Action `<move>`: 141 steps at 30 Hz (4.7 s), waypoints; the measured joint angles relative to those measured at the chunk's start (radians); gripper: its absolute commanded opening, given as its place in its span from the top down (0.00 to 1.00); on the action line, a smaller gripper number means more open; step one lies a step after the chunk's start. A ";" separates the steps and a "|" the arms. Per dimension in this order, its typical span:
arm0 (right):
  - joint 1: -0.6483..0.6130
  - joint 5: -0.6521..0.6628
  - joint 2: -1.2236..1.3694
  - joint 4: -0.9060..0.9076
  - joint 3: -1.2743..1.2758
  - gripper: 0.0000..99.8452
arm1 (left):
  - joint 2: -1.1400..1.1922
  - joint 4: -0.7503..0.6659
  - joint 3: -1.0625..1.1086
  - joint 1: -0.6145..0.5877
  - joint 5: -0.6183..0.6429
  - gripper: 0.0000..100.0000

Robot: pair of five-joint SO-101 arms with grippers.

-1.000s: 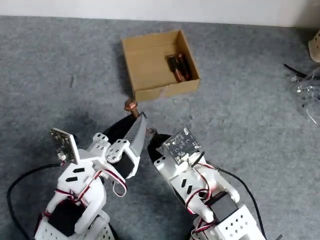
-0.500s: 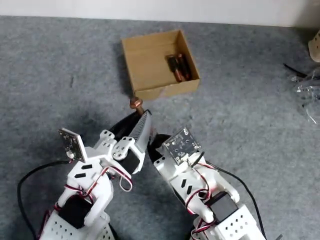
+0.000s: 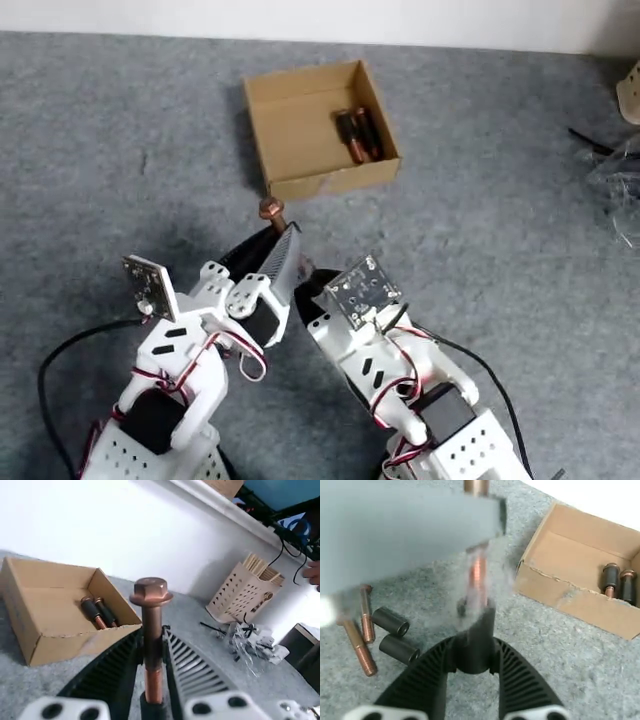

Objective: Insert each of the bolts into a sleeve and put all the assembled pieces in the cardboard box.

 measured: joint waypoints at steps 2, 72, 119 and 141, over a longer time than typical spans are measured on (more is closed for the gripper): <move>0.000 0.000 0.000 0.000 0.000 1.00 | 0.000 0.002 0.000 0.000 0.000 1.00; 0.152 0.008 0.000 0.002 0.041 1.00 | -0.002 0.161 0.028 -0.153 -0.005 0.68; 0.281 0.091 0.755 -0.190 -0.485 1.00 | -0.002 -0.035 0.146 -0.252 -0.198 0.99; 0.476 0.092 2.068 0.161 -1.811 1.00 | -0.002 -0.035 0.146 -0.252 -0.198 0.99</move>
